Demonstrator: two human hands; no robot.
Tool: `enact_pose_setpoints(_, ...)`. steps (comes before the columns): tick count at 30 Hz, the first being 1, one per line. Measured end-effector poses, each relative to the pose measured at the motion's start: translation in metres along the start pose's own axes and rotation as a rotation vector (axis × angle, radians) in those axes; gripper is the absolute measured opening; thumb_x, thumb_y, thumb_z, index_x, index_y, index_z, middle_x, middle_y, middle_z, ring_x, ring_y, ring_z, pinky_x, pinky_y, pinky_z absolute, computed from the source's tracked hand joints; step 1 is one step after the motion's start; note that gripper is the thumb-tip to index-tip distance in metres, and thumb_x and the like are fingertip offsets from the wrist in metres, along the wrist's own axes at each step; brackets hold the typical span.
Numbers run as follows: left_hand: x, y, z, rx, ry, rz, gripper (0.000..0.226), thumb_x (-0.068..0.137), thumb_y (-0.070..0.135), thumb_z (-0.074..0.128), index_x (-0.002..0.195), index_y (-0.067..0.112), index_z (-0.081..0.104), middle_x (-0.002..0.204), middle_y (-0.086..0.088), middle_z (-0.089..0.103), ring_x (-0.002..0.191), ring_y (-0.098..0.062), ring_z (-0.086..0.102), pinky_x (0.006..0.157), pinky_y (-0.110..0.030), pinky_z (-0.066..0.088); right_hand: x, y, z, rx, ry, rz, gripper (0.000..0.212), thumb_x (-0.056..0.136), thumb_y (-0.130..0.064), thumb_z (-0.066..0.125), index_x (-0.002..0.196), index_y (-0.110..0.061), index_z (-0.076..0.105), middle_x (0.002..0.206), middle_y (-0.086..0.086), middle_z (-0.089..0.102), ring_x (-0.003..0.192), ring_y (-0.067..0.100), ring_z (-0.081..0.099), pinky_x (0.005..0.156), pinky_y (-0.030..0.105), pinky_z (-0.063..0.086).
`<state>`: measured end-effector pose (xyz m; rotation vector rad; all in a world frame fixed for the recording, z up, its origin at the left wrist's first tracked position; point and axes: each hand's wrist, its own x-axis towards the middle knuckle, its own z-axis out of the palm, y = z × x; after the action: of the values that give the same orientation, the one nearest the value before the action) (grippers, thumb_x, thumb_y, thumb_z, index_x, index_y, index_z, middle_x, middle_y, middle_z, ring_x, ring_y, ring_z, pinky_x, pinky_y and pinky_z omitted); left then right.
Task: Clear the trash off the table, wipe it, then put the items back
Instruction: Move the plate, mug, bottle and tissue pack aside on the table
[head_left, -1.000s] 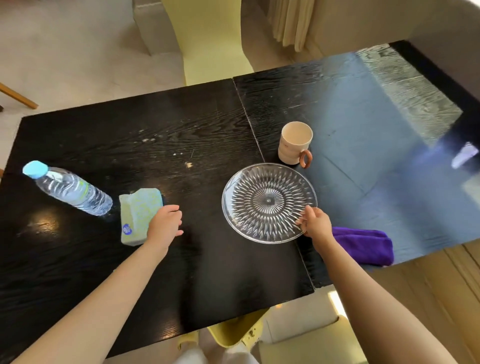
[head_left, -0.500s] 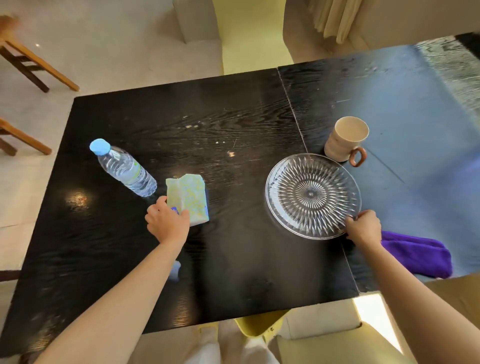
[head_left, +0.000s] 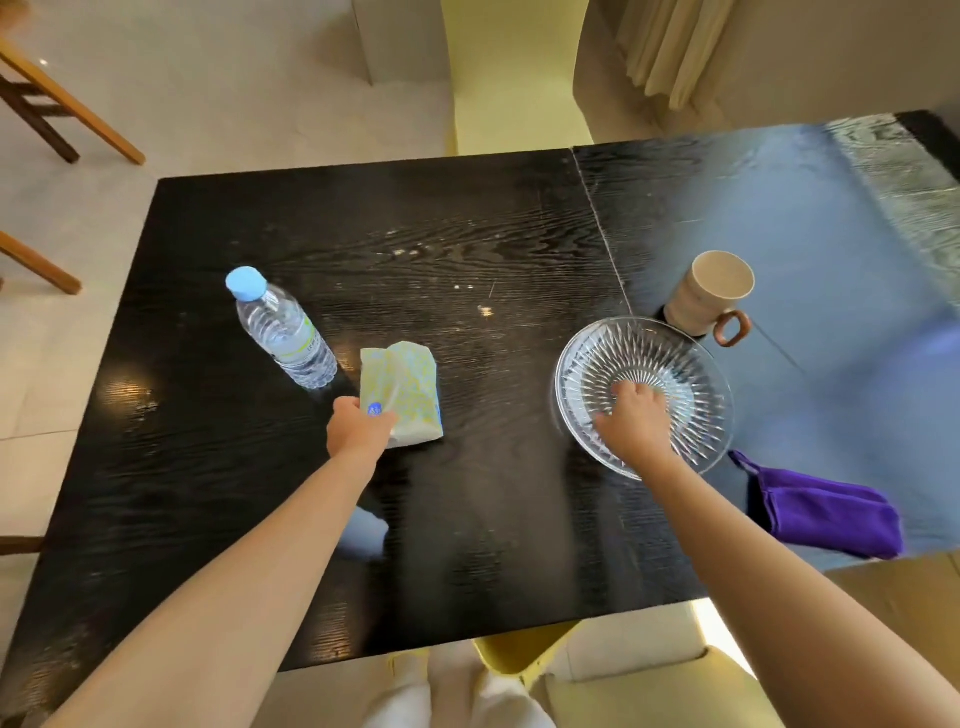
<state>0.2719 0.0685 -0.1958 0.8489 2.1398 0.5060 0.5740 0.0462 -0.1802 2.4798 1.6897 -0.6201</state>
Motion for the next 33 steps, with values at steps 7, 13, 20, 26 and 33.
enact_pose_setpoints(7,-0.017,0.007,-0.03,-0.308,-0.123,-0.018,0.037,0.076,0.015,0.072,0.111,0.007,0.061,0.099,-0.011,0.063,0.071,-0.021,0.053,0.051,-0.028,0.042,-0.014,-0.115,-0.007,0.269,-0.36,-0.232,0.048,0.093,-0.048,0.044,0.097,-0.003,0.059,0.097,0.014,0.065,0.095,0.029,0.06,0.081,0.034,0.043)
enact_pose_setpoints(13,-0.035,0.018,-0.069,-0.534,-0.184,0.064,0.039,0.079,0.015,0.071,0.115,0.011,0.058,0.103,-0.006,0.064,0.076,-0.013,0.057,0.051,-0.019,0.042,-0.038,-0.189,-0.024,0.813,-0.559,-0.094,0.044,0.088,-0.053,0.052,0.097,-0.011,0.061,0.081,0.0,0.059,0.066,0.012,0.06,0.057,0.025,0.055)
enact_pose_setpoints(20,-0.033,0.039,-0.123,-0.557,-0.205,0.274,0.036,0.083,0.026,0.068,0.115,0.019,0.055,0.109,-0.001,0.063,0.095,-0.014,0.061,0.062,-0.02,0.048,-0.054,-0.238,-0.063,1.094,-0.426,-0.139,0.026,0.089,-0.015,0.059,0.111,-0.002,0.063,0.115,0.017,0.068,0.095,0.026,0.067,0.072,0.034,0.056)
enact_pose_setpoints(26,0.014,0.066,-0.162,-0.24,0.287,0.5,0.067,0.078,0.033,0.073,0.134,0.014,0.041,0.135,-0.01,0.045,0.124,-0.026,0.043,0.097,-0.04,0.043,-0.057,-0.258,-0.105,1.118,-0.278,-0.137,0.035,0.088,-0.011,0.061,0.121,0.0,0.058,0.121,0.017,0.065,0.106,0.029,0.064,0.079,0.037,0.054)
enact_pose_setpoints(33,0.066,0.085,-0.161,-0.163,-0.248,0.376,0.071,0.079,0.03,0.073,0.14,0.016,0.038,0.145,-0.011,0.042,0.13,-0.029,0.041,0.105,-0.045,0.04,-0.064,-0.254,-0.134,1.098,-0.173,-0.121,0.035,0.085,-0.016,0.067,0.116,-0.001,0.061,0.116,0.014,0.067,0.101,0.027,0.066,0.081,0.037,0.056)
